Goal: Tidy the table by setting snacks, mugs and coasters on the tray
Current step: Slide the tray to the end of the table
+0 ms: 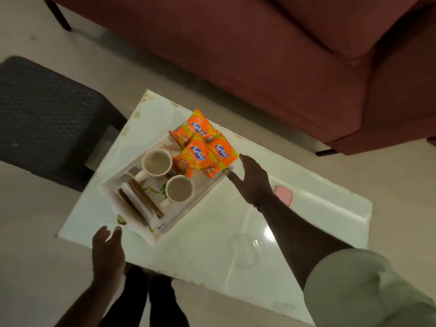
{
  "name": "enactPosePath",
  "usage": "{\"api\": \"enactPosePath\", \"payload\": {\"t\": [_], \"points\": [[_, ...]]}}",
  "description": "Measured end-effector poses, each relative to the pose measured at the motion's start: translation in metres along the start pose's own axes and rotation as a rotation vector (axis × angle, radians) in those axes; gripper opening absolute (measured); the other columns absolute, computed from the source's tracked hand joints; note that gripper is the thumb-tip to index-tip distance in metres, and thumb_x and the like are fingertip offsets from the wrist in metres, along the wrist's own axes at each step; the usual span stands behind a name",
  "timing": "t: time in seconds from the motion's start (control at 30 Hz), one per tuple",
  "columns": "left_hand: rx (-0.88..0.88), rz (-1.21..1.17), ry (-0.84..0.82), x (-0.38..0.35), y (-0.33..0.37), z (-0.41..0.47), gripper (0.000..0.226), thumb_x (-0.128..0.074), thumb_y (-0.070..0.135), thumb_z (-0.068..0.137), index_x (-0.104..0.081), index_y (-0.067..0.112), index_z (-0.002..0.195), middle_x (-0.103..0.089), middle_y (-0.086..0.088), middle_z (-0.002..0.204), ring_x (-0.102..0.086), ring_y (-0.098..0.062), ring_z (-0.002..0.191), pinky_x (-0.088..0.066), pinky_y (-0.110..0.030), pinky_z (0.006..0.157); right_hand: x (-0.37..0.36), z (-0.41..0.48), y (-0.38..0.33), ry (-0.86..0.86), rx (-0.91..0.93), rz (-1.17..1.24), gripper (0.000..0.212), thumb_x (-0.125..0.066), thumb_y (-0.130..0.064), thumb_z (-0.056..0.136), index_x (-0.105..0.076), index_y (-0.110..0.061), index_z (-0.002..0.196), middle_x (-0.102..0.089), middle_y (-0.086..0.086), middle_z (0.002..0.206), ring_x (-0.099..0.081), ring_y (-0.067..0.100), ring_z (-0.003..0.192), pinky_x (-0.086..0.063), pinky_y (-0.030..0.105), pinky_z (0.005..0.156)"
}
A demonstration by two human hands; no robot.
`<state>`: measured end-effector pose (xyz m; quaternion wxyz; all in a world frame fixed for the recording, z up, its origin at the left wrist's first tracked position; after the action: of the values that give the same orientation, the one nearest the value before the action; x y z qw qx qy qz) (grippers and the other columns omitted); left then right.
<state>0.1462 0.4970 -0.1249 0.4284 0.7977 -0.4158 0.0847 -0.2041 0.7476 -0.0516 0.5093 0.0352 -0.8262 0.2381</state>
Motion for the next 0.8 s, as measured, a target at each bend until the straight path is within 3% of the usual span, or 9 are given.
{"api": "enactPosePath", "payload": {"t": [0.07,0.13,0.27,0.37,0.43,0.5,0.57,0.63,0.8], "points": [[0.075,-0.146,-0.025,-0.017,-0.012,0.005,0.045,-0.047,0.024,0.1,-0.04,0.004,0.139,-0.045,-0.023,0.142,-0.044,-0.041,0.129,-0.039,-0.051,0.101,-0.003,0.034,0.014,-0.09,-0.061,0.039,0.086,-0.044,-0.071,0.089,-0.026,-0.018,0.154,-0.033,0.006,0.159,-0.029,0.023,0.147,-0.025,0.042,0.119],[0.156,-0.305,-0.02,-0.031,-0.021,0.014,0.043,-0.044,0.019,0.101,-0.038,0.002,0.139,-0.05,-0.022,0.133,-0.051,-0.036,0.122,-0.045,-0.036,0.081,-0.008,0.065,0.024,-0.172,-0.15,0.133,0.089,-0.039,-0.076,0.086,-0.025,-0.021,0.155,-0.032,0.006,0.16,-0.031,0.024,0.146,-0.026,0.045,0.119],[0.235,-0.503,-0.044,-0.049,-0.034,0.032,0.029,-0.033,0.02,0.103,-0.045,0.019,0.129,-0.068,0.01,0.089,-0.065,0.004,0.072,-0.049,-0.015,0.057,-0.018,0.114,0.022,-0.189,-0.232,0.462,0.061,-0.032,-0.063,0.098,-0.052,-0.018,0.133,-0.057,0.006,0.138,-0.05,0.027,0.132,-0.04,0.035,0.105],[0.226,-0.511,-0.107,-0.059,-0.032,0.044,0.022,-0.032,0.029,0.103,-0.053,0.027,0.093,-0.057,0.007,0.093,-0.06,-0.003,0.08,-0.052,-0.014,0.065,-0.039,0.136,0.029,-0.292,-0.394,0.617,0.064,-0.025,-0.054,0.103,-0.046,-0.009,0.143,-0.051,0.016,0.144,-0.048,0.033,0.132,-0.036,0.036,0.101],[0.224,-0.486,-0.098,-0.063,-0.036,0.058,0.028,-0.031,0.025,0.104,-0.051,0.027,0.085,-0.051,-0.005,0.094,-0.054,-0.011,0.083,-0.051,-0.02,0.069,-0.052,0.147,0.028,-0.358,-0.459,0.656,0.061,-0.024,-0.048,0.105,-0.045,-0.005,0.143,-0.049,0.017,0.145,-0.047,0.035,0.133,-0.036,0.04,0.104],[0.225,-0.477,-0.093,-0.066,-0.038,0.064,0.028,-0.032,0.025,0.103,-0.056,0.019,0.09,-0.052,-0.015,0.099,-0.057,-0.02,0.087,-0.053,-0.022,0.071,-0.058,0.156,0.028,-0.343,-0.487,0.651,0.053,-0.031,-0.042,0.106,-0.052,-0.005,0.138,-0.055,0.015,0.14,-0.054,0.033,0.127,-0.041,0.041,0.103],[0.203,-0.484,-0.025,-0.061,-0.045,0.067,0.034,-0.039,0.032,0.101,-0.058,0.008,0.117,-0.053,-0.016,0.112,-0.055,-0.027,0.101,-0.049,-0.032,0.083,-0.063,0.163,0.027,-0.313,-0.506,0.625,0.046,-0.043,-0.039,0.104,-0.058,-0.005,0.131,-0.062,0.013,0.133,-0.06,0.031,0.118,-0.048,0.041,0.1],[0.208,-0.529,-0.014,-0.061,-0.045,0.065,0.047,-0.042,0.034,0.1,-0.047,0.004,0.135,-0.052,-0.014,0.116,-0.052,-0.026,0.107,-0.05,-0.031,0.082,-0.071,0.165,0.025,-0.321,-0.529,0.638,0.043,-0.05,-0.039,0.101,-0.061,-0.006,0.126,-0.066,0.013,0.127,-0.064,0.031,0.112,-0.05,0.043,0.099],[0.234,-0.595,-0.028,-0.064,-0.035,0.057,0.044,-0.038,0.025,0.103,-0.042,-0.001,0.139,-0.055,-0.013,0.106,-0.056,-0.019,0.092,-0.051,-0.021,0.074,-0.078,0.169,0.019,-0.326,-0.536,0.688,0.028,-0.054,-0.04,0.098,-0.064,-0.014,0.103,-0.069,0.011,0.121,-0.068,0.025,0.093,-0.055,0.041,0.09]]}}
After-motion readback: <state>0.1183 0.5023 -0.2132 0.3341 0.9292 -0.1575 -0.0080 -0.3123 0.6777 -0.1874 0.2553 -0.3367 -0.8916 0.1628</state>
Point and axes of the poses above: each hand's wrist, its own z-axis towards the middle knuckle, its own x-axis out of the back of the hand, y = z × x, the point moved 8 cm from there along z, towards the middle knuckle
